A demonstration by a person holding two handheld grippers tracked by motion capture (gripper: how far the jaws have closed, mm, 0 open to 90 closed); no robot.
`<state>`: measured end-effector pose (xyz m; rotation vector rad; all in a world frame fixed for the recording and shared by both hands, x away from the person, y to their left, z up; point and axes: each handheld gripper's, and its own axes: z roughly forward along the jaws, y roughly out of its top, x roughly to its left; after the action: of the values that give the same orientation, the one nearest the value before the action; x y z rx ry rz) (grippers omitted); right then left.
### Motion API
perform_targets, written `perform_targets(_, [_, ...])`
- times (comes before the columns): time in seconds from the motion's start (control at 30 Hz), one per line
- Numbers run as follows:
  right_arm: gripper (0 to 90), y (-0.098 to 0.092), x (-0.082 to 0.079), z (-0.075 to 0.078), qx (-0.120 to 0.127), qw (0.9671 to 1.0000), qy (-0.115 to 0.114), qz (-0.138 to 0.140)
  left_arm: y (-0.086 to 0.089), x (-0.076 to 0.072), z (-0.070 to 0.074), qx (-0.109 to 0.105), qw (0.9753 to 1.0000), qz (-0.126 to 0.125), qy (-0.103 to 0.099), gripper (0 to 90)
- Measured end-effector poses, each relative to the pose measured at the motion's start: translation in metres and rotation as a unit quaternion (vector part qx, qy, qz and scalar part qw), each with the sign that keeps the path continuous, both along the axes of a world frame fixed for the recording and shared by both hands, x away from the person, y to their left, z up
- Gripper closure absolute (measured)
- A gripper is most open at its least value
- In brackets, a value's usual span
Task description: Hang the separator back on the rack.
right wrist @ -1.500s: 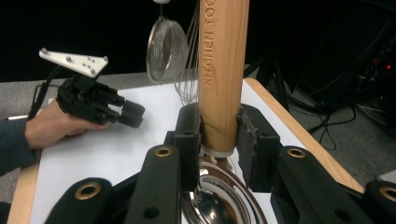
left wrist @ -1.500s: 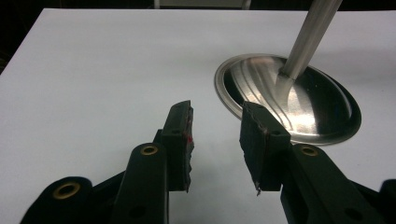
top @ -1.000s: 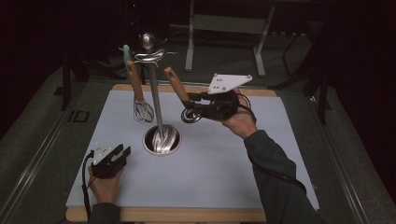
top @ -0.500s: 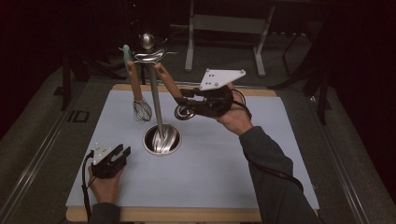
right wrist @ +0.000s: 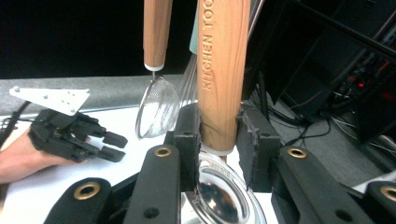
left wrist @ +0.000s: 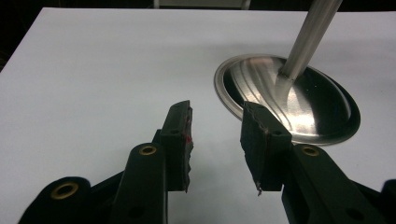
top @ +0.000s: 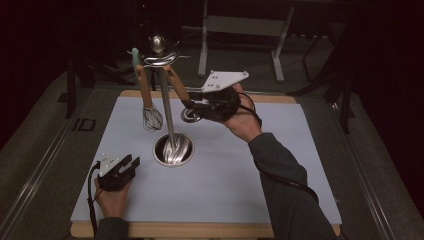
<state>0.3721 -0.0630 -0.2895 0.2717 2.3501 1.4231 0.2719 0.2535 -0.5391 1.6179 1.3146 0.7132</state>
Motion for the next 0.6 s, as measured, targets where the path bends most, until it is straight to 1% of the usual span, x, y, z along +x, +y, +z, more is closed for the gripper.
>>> perform_targets(0.07, [70.3,0.0023,-0.0008,-0.0007,-0.005,1.0,-0.003,-0.005,-0.0001,0.0,0.0,0.0,1.0,0.0,0.0,63.7])
perform_targets(0.13, [70.0,0.0049,-0.0023,-0.0019,-0.014,0.9997,-0.015,-0.013,-0.0002,-0.0001,0.0,0.0,1.0,0.001,-0.001,63.7])
perform_targets(0.27, [69.4,0.0065,-0.002,-0.0015,-0.012,0.9998,-0.009,-0.01,-0.0001,-0.0003,0.0,-0.001,1.0,0.001,-0.001,63.7])
perform_targets(0.33, [63.4,0.0086,-0.0028,-0.002,-0.009,0.9999,-0.008,-0.005,0.0,-0.0002,0.0,-0.001,1.0,0.001,-0.001,63.7])
perform_targets(0.43, [63.3,0.0073,-0.0042,-0.0019,-0.006,0.9999,-0.012,-0.002,0.0,-0.0003,0.0,-0.001,1.0,0.001,-0.001,63.7])
perform_targets(0.6, [62.7,0.0036,-0.0035,-0.0022,-0.005,1.0,-0.007,-0.002,-0.0001,-0.0004,0.0,-0.001,1.0,0.001,-0.001,63.7])
